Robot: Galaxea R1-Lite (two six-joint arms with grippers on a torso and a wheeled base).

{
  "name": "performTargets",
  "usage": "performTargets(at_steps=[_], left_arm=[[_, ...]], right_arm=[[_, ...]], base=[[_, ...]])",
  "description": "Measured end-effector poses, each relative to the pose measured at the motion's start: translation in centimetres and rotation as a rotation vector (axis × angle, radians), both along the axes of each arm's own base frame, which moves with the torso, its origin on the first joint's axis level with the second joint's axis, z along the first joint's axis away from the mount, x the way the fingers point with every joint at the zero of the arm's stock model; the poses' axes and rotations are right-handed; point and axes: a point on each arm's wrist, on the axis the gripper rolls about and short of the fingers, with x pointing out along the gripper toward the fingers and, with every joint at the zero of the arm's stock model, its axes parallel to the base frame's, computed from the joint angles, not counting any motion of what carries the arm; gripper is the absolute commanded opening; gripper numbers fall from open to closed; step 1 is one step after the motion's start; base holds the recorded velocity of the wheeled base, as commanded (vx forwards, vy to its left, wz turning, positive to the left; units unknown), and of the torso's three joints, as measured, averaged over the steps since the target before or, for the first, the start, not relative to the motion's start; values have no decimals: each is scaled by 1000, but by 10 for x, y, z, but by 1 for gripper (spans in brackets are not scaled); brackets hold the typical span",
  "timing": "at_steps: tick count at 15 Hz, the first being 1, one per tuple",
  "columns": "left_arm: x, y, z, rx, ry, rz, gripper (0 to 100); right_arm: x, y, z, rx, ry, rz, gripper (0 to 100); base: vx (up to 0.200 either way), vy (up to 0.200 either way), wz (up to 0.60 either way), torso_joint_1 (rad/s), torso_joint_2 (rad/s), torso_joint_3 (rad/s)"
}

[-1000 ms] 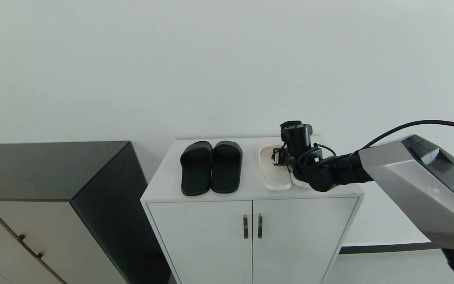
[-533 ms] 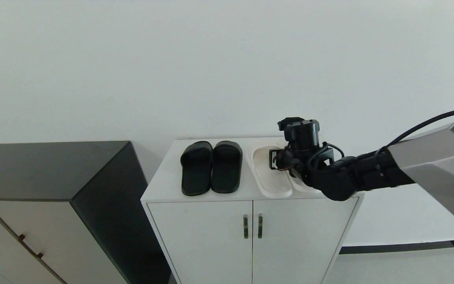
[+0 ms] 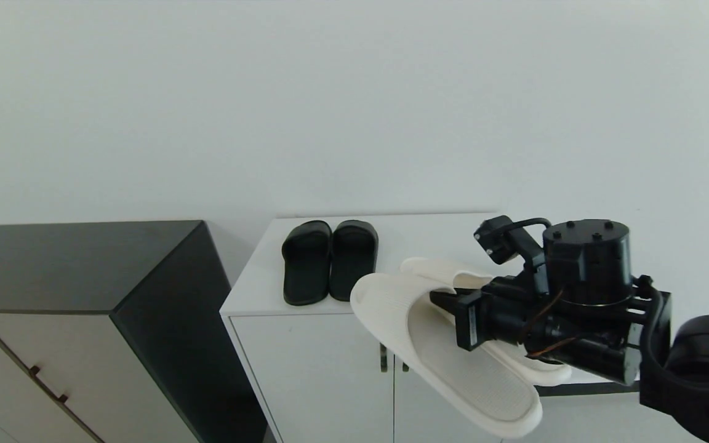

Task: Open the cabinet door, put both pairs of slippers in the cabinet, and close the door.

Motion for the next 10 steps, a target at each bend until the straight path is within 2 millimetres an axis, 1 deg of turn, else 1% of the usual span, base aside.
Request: performTargets(at_steps=[1, 3, 9, 10], left_arm=[[0, 0, 0, -5, 0, 0, 0], [0, 0, 0, -7, 0, -1, 0], [0, 0, 0, -9, 0, -1, 0], [0, 0, 0, -8, 0, -1, 0]], right_arm=[[-8, -3, 4, 6, -8, 33, 0], [-16, -6, 9, 15, -24, 50, 0], [-27, -14, 14, 4, -56, 75, 0], [-30, -15, 12, -6, -57, 99, 0]], base=[[0, 0, 0, 0, 0, 0], [0, 0, 0, 0, 0, 0], [-200, 0, 0, 5, 3, 3], [0, 0, 0, 0, 0, 0]])
